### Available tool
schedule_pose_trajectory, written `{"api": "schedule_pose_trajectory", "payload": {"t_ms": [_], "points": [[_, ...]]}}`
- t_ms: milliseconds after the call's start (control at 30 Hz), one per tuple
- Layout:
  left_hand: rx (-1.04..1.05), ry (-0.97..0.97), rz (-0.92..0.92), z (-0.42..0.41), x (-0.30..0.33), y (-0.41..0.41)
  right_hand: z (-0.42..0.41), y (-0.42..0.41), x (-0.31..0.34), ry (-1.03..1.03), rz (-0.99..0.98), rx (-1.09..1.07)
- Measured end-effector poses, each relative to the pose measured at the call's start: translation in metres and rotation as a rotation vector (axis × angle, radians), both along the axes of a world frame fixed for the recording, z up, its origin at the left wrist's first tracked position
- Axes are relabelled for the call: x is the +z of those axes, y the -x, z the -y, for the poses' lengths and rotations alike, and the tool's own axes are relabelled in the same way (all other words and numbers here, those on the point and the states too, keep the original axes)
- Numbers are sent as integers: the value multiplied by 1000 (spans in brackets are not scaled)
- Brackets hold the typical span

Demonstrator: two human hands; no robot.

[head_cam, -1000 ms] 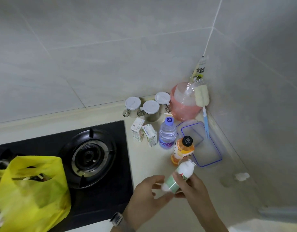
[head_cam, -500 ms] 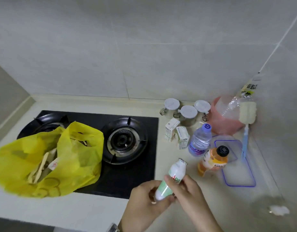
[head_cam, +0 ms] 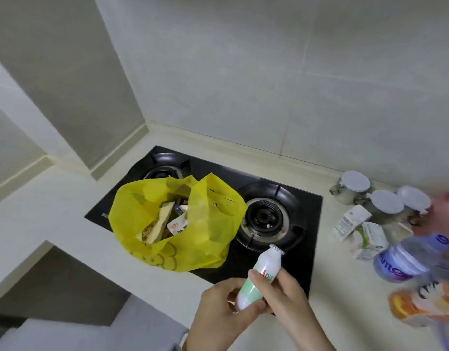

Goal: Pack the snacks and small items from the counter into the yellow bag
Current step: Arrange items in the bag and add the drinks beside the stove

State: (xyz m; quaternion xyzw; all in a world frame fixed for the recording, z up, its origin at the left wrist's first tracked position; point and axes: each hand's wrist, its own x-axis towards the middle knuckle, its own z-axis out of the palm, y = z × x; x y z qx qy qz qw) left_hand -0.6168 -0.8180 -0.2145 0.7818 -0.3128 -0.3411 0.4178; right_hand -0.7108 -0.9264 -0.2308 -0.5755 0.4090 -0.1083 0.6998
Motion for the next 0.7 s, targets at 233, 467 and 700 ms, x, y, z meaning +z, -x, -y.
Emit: {"api": "schedule_pose_trajectory", "payload": {"t_ms": [233, 467, 700], "points": [[-17, 2, -11, -43, -5, -100, -40, -101, -5, -12, 9, 19], [35, 71, 51, -64, -13, -195, -49, -198, -5, 51, -46, -3], [128, 63, 134, -85, -21, -247, -34, -270, -21, 72, -200, -24]]}}
